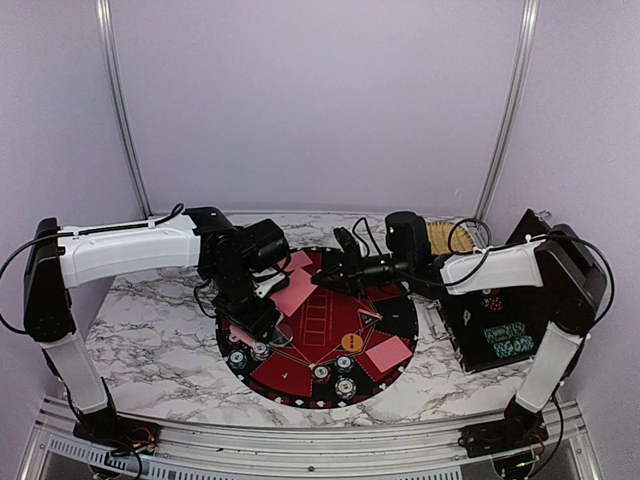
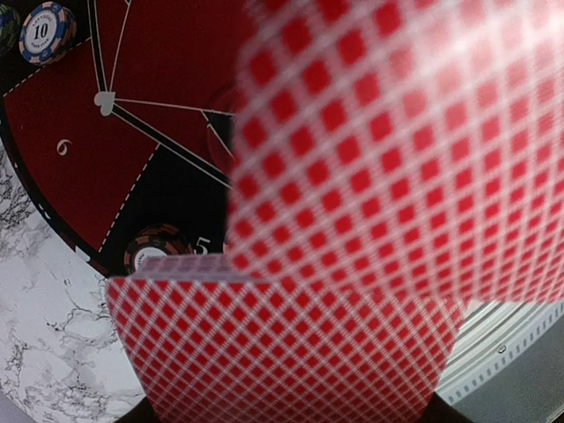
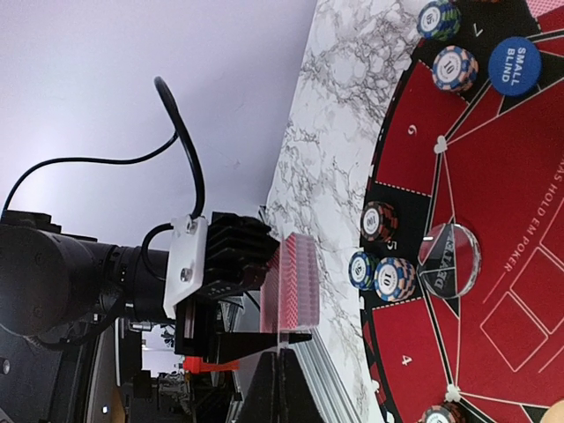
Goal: Distribute texas hold em gaming equipment
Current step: Distribute the poker card in the dealer area.
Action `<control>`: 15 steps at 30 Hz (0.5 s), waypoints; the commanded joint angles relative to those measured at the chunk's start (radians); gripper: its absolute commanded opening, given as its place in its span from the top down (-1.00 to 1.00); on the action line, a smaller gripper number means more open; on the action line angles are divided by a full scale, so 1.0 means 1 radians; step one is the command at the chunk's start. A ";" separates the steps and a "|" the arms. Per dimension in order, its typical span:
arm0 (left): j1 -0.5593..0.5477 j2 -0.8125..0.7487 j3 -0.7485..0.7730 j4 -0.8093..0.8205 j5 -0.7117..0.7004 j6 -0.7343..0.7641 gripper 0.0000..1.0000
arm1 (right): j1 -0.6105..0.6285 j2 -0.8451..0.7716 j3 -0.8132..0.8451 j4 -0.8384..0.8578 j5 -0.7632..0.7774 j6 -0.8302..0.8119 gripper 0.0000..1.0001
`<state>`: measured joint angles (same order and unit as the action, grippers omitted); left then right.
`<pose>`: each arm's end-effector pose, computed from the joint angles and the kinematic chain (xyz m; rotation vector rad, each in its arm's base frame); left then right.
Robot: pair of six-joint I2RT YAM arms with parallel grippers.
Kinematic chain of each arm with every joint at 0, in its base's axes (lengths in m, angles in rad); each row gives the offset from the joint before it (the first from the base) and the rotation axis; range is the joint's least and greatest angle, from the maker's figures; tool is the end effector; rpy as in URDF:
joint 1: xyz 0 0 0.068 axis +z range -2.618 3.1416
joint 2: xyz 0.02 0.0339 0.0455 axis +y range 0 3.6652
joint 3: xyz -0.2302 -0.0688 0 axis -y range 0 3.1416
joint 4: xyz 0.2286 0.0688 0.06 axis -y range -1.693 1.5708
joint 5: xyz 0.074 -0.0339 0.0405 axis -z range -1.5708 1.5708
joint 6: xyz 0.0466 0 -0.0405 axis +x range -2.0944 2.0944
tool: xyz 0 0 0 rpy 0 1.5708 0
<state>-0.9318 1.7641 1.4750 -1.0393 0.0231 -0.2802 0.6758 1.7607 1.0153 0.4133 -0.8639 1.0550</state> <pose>0.1956 -0.2650 0.2147 0.9470 2.7902 -0.2324 0.2671 0.2595 0.1946 -0.2966 2.3060 1.8591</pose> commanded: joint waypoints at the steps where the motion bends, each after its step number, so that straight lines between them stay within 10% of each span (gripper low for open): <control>1: 0.015 -0.041 -0.022 0.015 -0.015 -0.013 0.24 | -0.029 -0.051 -0.031 0.009 -0.021 -0.009 1.00; 15: 0.052 -0.072 -0.059 0.033 -0.018 -0.030 0.24 | -0.036 -0.087 -0.111 -0.167 -0.014 -0.198 1.00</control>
<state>-0.8951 1.7443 1.4197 -1.0195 0.0174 -0.2974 0.6300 1.6882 0.9073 0.3416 -0.8883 0.9668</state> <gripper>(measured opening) 0.668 0.007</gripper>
